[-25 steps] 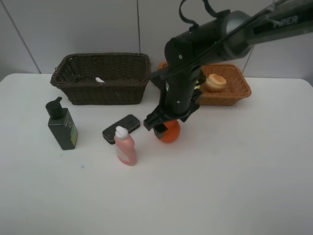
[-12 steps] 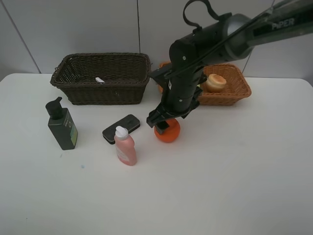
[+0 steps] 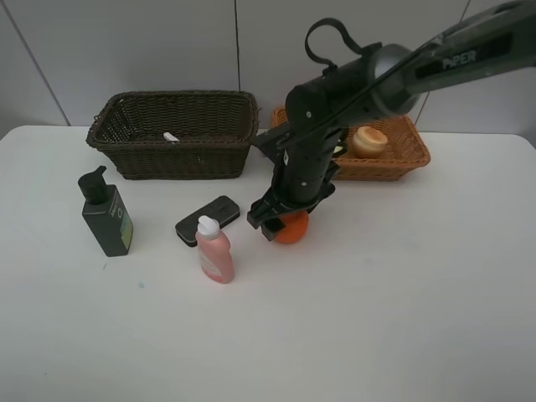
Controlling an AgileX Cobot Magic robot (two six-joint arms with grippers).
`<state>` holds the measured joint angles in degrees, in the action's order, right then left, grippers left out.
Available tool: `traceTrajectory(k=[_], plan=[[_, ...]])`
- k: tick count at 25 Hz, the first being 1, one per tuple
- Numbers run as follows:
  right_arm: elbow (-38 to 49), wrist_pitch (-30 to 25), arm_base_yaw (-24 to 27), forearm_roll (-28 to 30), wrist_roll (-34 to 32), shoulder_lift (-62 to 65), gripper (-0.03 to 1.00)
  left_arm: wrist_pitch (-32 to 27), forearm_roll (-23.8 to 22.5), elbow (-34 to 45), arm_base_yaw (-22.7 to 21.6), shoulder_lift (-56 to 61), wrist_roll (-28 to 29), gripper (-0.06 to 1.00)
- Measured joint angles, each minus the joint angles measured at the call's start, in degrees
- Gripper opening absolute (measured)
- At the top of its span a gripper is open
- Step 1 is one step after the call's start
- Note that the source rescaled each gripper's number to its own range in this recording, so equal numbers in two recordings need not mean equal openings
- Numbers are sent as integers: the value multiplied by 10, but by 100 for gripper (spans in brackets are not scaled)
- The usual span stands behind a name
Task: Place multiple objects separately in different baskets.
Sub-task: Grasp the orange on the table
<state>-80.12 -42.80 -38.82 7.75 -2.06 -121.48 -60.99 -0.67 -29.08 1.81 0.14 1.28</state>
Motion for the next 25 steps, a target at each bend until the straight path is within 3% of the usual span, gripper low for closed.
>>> traceTrajectory(k=[10, 11, 13, 25], plan=[[0, 1, 0, 0, 2, 0, 99, 0, 0, 0, 0, 0, 0, 100], [0, 1, 0, 0, 4, 0, 97, 0, 0, 0, 0, 0, 0, 100], [0, 1, 0, 0, 8, 0, 84, 0, 0, 0, 0, 0, 0, 100], [0, -1, 0, -6, 10, 0, 85, 0, 0, 0, 0, 0, 0, 100]])
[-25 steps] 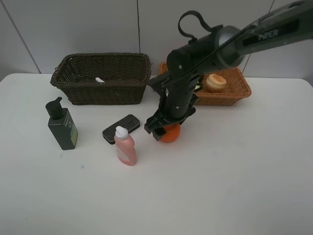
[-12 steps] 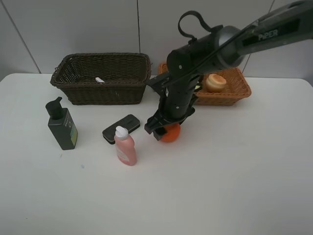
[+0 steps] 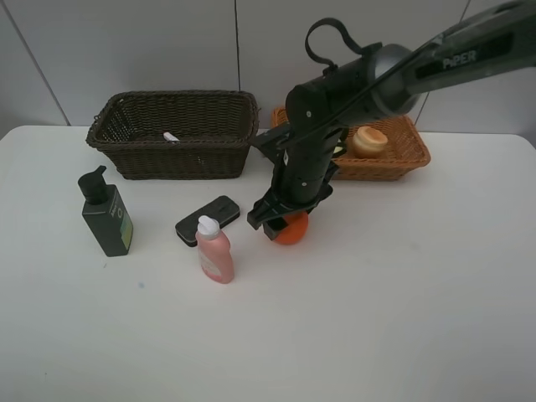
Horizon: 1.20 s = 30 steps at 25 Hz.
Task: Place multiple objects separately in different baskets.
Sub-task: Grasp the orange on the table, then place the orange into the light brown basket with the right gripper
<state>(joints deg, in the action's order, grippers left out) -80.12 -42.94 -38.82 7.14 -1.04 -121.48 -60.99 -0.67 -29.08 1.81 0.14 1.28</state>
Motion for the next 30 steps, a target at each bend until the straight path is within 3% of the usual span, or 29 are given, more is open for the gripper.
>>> traceTrajectory(k=[7, 10, 17, 21, 25, 30], plan=[[1, -27, 0, -8, 0, 48, 85, 0, 0, 0, 0, 0, 0, 100], [-16, -68, 0, -2, -3, 86, 85, 0, 0, 0, 0, 0, 0, 100], [-107, -164, 9, 78, -47, 130, 85, 0, 0, 0, 0, 0, 0, 100], [-144, -151, 50, 108, -85, 134, 85, 0, 0, 0, 0, 0, 0, 100], [-149, -93, 112, 120, -140, 132, 85, 0, 0, 0, 0, 0, 0, 100], [-149, -42, 175, 109, -148, 104, 85, 0, 0, 0, 0, 0, 0, 100]])
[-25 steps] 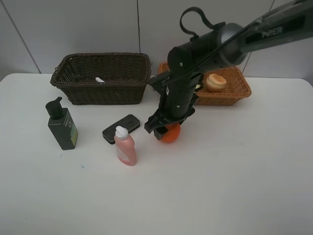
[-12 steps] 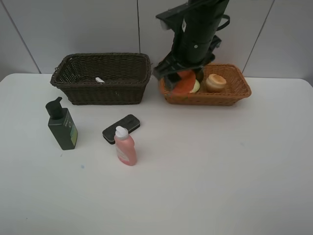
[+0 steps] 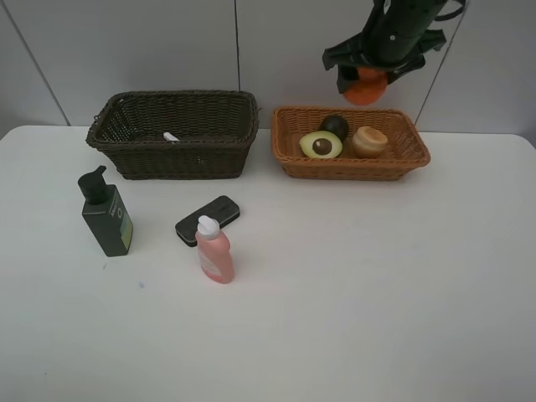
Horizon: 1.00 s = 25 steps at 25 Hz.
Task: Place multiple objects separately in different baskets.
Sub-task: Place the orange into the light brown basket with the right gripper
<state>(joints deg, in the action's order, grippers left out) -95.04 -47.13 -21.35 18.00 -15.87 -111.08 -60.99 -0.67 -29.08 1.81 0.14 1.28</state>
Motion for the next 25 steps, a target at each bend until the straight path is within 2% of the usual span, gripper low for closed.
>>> traceTrajectory(k=[3, 9, 25], plan=[[0, 20, 18, -6, 0, -31, 85, 0, 0, 0, 0, 0, 0, 100], [0, 45, 21, -14, 0, -93, 85, 0, 0, 0, 0, 0, 0, 100], [0, 50, 21, -15, 12, -103, 85, 0, 0, 0, 0, 0, 0, 100]])
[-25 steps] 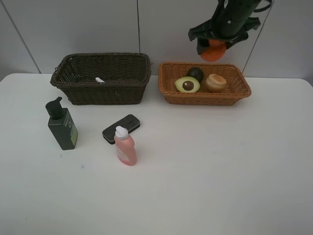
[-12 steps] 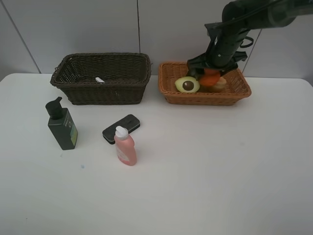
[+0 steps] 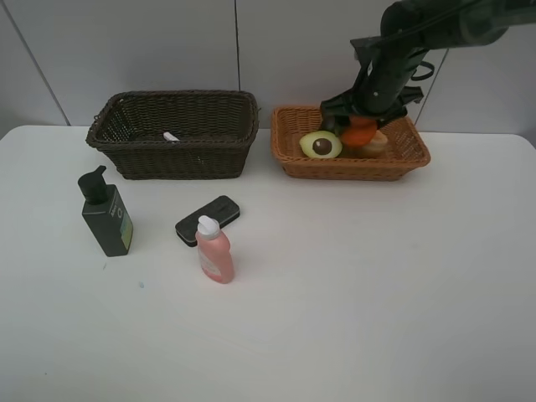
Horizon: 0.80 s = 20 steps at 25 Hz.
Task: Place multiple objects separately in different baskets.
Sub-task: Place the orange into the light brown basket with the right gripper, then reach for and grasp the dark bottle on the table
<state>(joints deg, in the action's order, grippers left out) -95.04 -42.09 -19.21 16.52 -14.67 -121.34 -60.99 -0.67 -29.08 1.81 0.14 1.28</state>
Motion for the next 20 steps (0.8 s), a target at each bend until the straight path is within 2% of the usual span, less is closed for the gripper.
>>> traceTrajectory(k=[1, 4, 6, 20], plan=[[0, -2, 0, 1, 9, 0, 85, 0, 0, 0, 0, 0, 0, 100], [0, -5, 0, 1, 23, 0, 95, 0, 0, 0, 0, 0, 0, 100], [0, -5, 0, 1, 28, 2, 98, 0, 0, 0, 0, 0, 0, 100], [0, -18, 0, -4, 31, 3, 99, 0, 0, 0, 0, 0, 0, 100]])
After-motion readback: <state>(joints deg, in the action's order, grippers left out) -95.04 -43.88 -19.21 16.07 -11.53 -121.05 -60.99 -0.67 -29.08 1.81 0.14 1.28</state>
